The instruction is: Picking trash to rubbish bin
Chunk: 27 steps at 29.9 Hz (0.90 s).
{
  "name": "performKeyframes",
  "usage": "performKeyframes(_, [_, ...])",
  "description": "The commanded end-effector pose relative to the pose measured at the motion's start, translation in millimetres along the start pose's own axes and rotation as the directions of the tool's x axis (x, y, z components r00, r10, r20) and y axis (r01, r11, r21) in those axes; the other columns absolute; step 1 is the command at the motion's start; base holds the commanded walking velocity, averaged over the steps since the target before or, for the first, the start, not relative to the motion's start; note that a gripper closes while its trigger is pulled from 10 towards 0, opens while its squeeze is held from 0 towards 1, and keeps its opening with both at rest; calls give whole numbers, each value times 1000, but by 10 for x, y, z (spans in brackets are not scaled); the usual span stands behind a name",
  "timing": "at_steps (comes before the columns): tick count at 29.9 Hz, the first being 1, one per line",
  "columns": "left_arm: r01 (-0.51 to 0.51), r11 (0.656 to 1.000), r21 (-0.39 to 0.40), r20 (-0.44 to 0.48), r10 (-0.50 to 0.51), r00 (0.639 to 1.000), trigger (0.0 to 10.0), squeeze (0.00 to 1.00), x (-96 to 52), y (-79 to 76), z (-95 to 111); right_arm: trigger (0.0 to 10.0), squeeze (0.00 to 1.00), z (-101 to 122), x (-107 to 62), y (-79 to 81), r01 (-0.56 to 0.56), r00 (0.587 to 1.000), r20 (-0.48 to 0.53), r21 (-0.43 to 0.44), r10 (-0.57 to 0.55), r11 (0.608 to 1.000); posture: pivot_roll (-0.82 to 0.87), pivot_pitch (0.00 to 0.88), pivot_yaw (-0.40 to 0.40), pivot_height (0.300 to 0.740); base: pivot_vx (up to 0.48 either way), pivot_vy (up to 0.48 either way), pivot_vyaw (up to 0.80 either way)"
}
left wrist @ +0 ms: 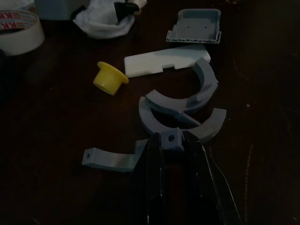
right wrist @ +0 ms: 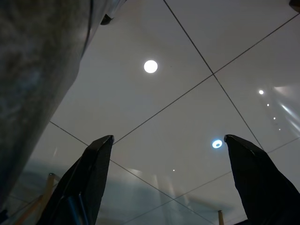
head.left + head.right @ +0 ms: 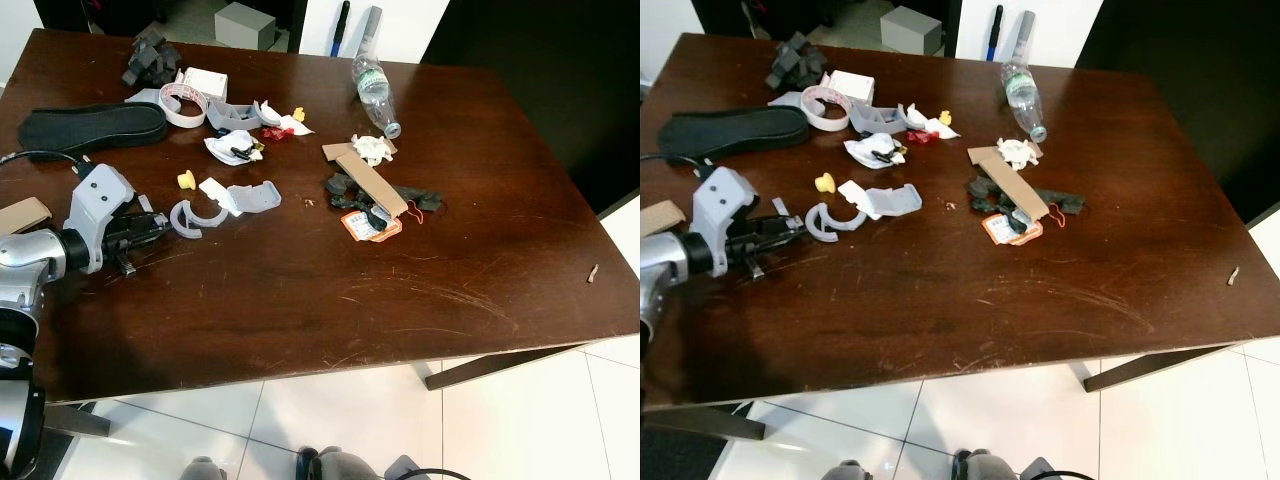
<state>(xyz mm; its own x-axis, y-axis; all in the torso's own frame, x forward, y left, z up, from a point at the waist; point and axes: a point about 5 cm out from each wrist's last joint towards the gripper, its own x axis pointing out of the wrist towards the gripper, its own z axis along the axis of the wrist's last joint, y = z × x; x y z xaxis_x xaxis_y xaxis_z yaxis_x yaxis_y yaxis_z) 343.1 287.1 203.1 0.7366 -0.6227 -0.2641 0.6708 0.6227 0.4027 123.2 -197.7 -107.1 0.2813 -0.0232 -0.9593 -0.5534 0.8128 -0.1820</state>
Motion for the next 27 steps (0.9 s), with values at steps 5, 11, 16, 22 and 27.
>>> performKeyframes(5, [74, 992, -107, -76, -82, 994, 0, 0, 64, -230, -295, 10000, 0, -239, -7, 142, -37, 996, -84, 5, 37, 999, 24, 254, -146, 740, 0, 0, 0])
performKeyframes(11, [54, 985, -164, 84, -40, 996, 0, 0, 91, -183, -116, 10000, 0, -203, -3, 147, -36, 996, -76, 11, 37, 999, 40, 235, -136, 740, 0, 0, 0])
performKeyframes(16, [56, 978, -202, 366, 22, 930, 0, 0, 47, -100, 334, 10000, 0, -142, 4, 151, -39, 997, -64, 10, 40, 999, 67, 216, -133, 740, 0, 0, 0])
performKeyframes(22, [122, 969, -215, 572, 24, 820, 0, 0, -72, -127, 689, 10000, 0, -86, 9, 151, -41, 998, -52, 4, 41, 999, 87, 201, -134, 740, 0, 0, 0])
performKeyframes(27, [192, 956, -221, 711, 24, 703, 0, 0, -247, -229, 923, 10000, 0, -38, 13, 156, -39, 998, -41, 2, 39, 999, 100, 185, -132, 740, 0, 0, 0])
